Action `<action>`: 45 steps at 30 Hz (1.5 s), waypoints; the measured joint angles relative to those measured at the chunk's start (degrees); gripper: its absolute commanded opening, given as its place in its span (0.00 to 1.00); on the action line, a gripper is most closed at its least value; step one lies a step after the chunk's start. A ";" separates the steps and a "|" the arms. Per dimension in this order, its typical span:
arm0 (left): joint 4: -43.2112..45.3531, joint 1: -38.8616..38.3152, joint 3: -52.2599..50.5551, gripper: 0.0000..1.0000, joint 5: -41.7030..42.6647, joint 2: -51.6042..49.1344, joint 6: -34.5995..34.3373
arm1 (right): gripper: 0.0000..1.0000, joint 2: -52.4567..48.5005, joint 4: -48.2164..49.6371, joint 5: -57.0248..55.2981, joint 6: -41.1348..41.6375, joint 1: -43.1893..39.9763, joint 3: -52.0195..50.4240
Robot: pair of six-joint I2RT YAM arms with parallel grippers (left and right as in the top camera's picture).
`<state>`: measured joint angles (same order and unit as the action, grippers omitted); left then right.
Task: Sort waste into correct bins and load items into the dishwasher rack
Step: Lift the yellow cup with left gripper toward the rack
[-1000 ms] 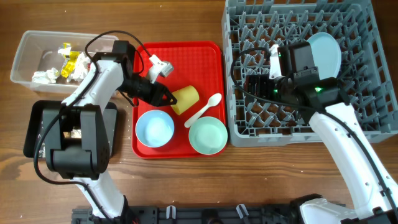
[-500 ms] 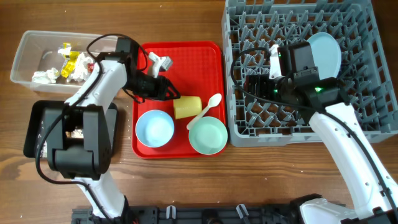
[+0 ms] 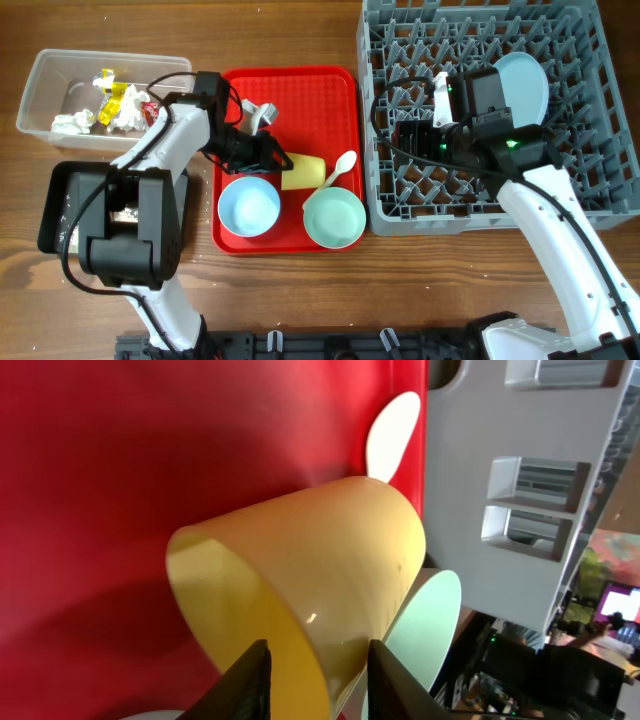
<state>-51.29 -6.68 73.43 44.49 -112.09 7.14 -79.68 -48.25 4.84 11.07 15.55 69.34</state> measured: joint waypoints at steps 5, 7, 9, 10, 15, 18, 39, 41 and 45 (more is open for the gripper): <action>3.43 -1.42 -1.57 0.25 1.68 0.00 -0.42 | 1.00 0.00 -0.02 0.00 0.00 0.00 0.00; 4.00 -2.10 -1.75 0.14 1.97 0.00 -0.57 | 1.00 0.00 -0.02 0.00 0.00 0.00 0.00; 4.39 -2.64 -1.77 0.04 3.10 0.00 -0.79 | 1.00 0.00 -0.02 0.00 0.00 0.00 0.00; 4.42 -2.67 -1.75 0.04 4.35 0.00 -0.94 | 1.00 0.00 -0.02 0.00 0.00 0.00 0.00; 4.70 -3.13 -1.68 0.04 7.74 0.28 -0.57 | 1.00 0.00 -0.24 0.00 0.00 0.00 0.00; 4.81 -3.13 -1.70 0.04 7.89 0.28 -0.57 | 1.00 0.00 -0.44 0.00 0.00 0.00 0.00; 16.02 4.83 6.58 0.04 42.10 2.05 -10.86 | 1.00 -0.04 6.95 34.53 -20.15 0.00 -0.22; 17.62 4.09 6.58 0.04 43.10 2.08 -13.62 | 1.00 -0.26 8.09 36.00 -21.90 0.00 -0.24; 24.17 1.79 6.54 0.04 43.98 2.71 -20.35 | 1.00 -2.58 10.03 38.53 -24.63 -0.02 -0.26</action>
<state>-27.11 -4.89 79.96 88.47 -109.38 -13.21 -82.26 -38.22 43.38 -13.56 15.53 69.08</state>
